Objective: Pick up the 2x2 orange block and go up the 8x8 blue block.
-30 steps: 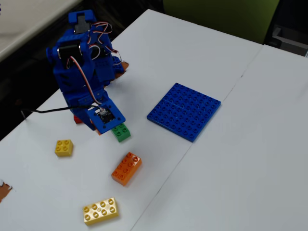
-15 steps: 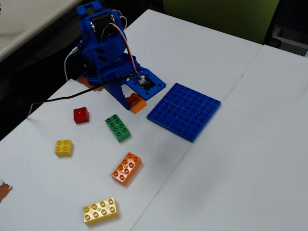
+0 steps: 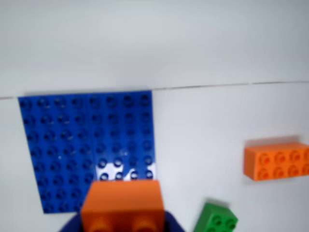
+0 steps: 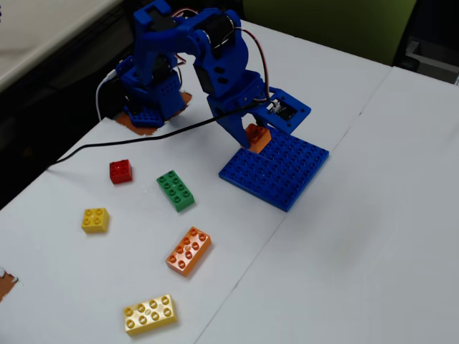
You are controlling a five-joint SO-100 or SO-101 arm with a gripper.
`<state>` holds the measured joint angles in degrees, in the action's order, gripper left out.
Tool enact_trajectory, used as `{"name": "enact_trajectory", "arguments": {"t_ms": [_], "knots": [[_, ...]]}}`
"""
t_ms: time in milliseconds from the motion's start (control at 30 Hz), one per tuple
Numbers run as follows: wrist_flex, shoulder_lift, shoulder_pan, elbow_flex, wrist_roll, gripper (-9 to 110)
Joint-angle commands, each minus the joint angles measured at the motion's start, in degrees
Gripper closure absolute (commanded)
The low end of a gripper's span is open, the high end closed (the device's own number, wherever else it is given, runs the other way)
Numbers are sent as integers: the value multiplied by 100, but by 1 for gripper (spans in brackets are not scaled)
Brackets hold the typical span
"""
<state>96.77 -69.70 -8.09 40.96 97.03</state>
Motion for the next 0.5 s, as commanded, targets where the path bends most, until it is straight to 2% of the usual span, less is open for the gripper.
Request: {"name": "enact_trajectory", "arguments": {"t_ms": [0,467], "knots": [[-53,-9,308,-167,-97,101],[167,475,817,-158,-325,101]]}}
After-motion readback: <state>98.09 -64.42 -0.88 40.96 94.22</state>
